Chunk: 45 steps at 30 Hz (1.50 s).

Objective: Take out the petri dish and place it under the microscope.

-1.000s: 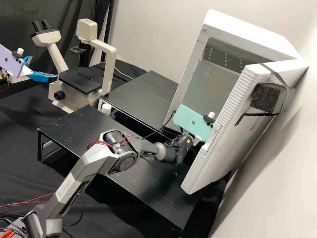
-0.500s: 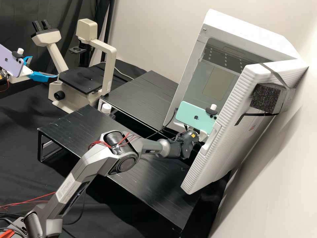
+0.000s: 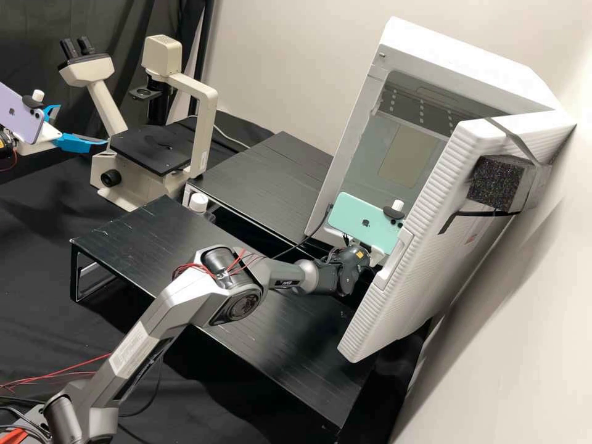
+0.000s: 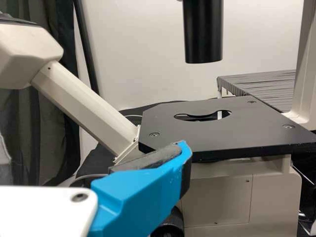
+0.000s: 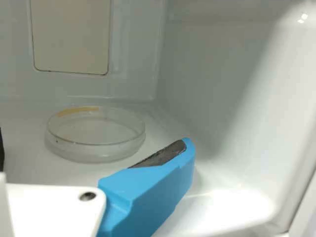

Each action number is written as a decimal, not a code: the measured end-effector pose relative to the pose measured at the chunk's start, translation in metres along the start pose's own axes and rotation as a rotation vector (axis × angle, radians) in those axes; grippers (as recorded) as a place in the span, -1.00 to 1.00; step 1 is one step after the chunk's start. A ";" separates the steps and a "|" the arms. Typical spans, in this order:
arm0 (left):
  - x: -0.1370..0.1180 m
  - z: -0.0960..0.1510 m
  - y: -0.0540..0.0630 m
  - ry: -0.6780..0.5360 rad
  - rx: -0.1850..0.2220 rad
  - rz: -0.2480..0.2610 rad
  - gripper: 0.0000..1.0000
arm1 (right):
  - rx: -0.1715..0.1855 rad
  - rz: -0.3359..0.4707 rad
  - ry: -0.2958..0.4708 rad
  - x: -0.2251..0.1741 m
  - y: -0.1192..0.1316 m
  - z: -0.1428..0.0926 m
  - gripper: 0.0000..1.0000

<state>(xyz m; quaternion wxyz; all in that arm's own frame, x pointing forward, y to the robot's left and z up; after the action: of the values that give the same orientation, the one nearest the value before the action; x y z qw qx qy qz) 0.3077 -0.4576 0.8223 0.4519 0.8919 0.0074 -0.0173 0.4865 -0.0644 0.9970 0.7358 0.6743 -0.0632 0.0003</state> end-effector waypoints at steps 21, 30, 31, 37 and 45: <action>0.000 0.000 0.000 0.000 0.000 0.000 1.00 | -0.010 -0.007 -0.057 0.033 -0.014 -0.005 1.00; 0.000 0.000 0.000 0.000 0.000 0.000 1.00 | 0.025 0.003 -0.065 0.033 -0.013 -0.005 1.00; 0.000 0.000 0.000 0.000 0.000 0.000 1.00 | 0.037 0.004 -0.068 0.032 -0.014 -0.004 1.00; 0.000 0.000 0.000 0.000 0.000 0.000 1.00 | 0.089 0.014 -0.081 0.031 -0.015 -0.001 1.00; 0.000 0.000 0.000 0.000 0.000 0.000 1.00 | 0.114 0.025 -0.089 0.026 -0.010 -0.004 1.00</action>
<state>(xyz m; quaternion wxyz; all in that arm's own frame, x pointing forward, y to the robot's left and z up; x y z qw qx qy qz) 0.3077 -0.4576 0.8223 0.4519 0.8919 0.0074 -0.0173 0.5139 -0.0639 0.9893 0.6926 0.7136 -0.1043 -0.0170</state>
